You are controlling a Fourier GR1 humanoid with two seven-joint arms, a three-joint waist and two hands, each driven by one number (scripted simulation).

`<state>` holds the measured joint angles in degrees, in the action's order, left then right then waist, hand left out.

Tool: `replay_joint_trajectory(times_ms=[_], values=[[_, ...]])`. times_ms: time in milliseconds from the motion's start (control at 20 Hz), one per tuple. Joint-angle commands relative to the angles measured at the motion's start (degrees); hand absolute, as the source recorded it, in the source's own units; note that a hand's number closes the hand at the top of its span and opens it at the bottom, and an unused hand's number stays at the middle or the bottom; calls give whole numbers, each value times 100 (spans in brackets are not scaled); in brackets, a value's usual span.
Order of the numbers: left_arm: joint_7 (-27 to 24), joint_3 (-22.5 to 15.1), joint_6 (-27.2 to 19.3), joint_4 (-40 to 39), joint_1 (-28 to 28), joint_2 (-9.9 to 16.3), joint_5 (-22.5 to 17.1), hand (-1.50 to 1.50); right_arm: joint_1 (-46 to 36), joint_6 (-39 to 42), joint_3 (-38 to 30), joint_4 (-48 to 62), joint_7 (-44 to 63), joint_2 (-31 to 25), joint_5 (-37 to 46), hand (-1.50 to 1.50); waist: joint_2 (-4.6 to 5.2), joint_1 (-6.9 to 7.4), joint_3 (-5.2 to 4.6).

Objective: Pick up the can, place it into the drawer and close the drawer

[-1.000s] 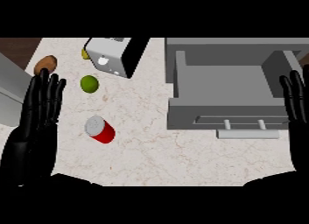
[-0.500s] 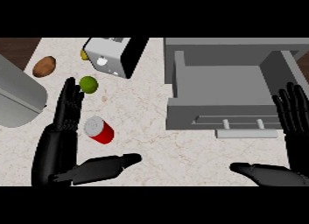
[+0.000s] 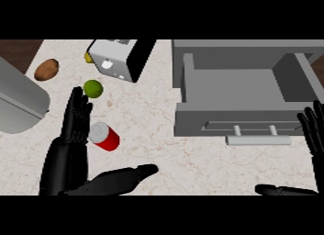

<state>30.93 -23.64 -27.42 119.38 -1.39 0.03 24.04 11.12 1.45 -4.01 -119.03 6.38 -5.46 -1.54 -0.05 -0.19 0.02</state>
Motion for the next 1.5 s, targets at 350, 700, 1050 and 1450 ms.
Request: replay_joint_trajectory(times_ms=[350,700,1050,1450], values=[[-649,569,167,-275,317,66,-548,-150,397,300,-260,-506,120,58,-193,-150,0,6,-3],[-996,668,-16,-1038,30,-1,-774,-150,505,600,-537,259,-686,113,-209,-150,1,1,-1],[-1775,1163,110,-1905,-121,-1,-1215,-150,718,887,-786,-198,-478,31,-466,-150,1,-11,-3],[-2284,1590,148,-2446,-184,174,-1639,-150,90,776,-839,285,-235,44,-300,-150,4,7,-3]])
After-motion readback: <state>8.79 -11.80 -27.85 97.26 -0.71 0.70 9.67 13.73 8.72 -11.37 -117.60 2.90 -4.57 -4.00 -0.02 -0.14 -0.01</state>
